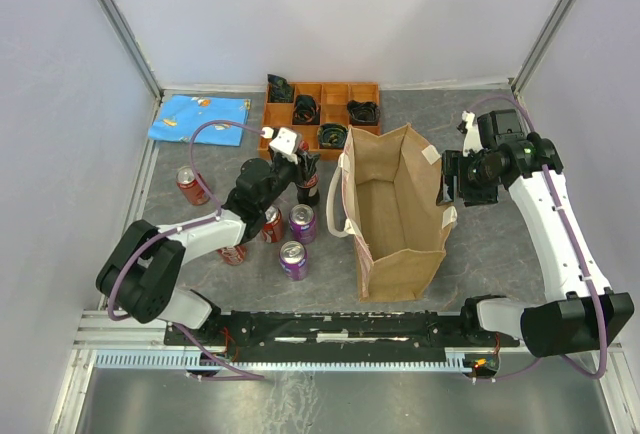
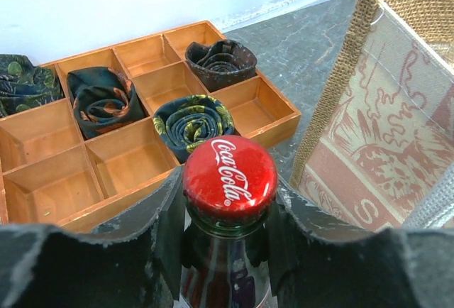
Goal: Place the beverage into the canvas bag
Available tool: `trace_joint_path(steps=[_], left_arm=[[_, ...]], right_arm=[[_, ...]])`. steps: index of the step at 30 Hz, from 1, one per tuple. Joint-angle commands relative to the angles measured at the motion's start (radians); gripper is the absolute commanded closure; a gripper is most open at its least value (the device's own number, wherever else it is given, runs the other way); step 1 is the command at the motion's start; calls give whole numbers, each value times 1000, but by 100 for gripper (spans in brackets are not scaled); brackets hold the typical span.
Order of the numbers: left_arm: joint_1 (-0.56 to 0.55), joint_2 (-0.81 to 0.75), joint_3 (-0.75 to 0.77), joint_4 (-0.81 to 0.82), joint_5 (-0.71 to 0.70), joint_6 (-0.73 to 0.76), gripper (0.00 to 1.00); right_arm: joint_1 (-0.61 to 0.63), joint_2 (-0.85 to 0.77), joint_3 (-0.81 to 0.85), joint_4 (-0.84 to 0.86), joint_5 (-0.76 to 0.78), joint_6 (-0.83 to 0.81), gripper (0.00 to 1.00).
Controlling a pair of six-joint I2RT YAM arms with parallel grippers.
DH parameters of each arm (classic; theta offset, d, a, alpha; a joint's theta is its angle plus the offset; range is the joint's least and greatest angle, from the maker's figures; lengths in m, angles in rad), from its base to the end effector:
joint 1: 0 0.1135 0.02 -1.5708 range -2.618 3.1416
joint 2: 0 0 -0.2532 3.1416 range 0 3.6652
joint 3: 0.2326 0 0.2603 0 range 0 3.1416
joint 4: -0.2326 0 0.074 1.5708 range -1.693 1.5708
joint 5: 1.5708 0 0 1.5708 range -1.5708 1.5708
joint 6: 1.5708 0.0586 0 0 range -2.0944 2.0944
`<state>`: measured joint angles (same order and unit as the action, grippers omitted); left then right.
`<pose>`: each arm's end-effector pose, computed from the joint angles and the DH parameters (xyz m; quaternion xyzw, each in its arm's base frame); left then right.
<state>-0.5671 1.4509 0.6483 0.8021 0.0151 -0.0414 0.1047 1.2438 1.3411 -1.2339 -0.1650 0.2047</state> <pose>0.2875 -0.1842 0.2243 0.1889 0.6816 -0.2169 0.6728 0.2381 0.0347 0.3180 0.0309 0.9729 0.1126 0.1997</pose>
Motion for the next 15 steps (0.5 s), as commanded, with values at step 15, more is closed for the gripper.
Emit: trace_joint_path(steps=[15], left_arm=[[19, -140, 253, -203, -9, -4, 97]], right_arm=[[4, 2, -17, 43, -19, -2, 28]])
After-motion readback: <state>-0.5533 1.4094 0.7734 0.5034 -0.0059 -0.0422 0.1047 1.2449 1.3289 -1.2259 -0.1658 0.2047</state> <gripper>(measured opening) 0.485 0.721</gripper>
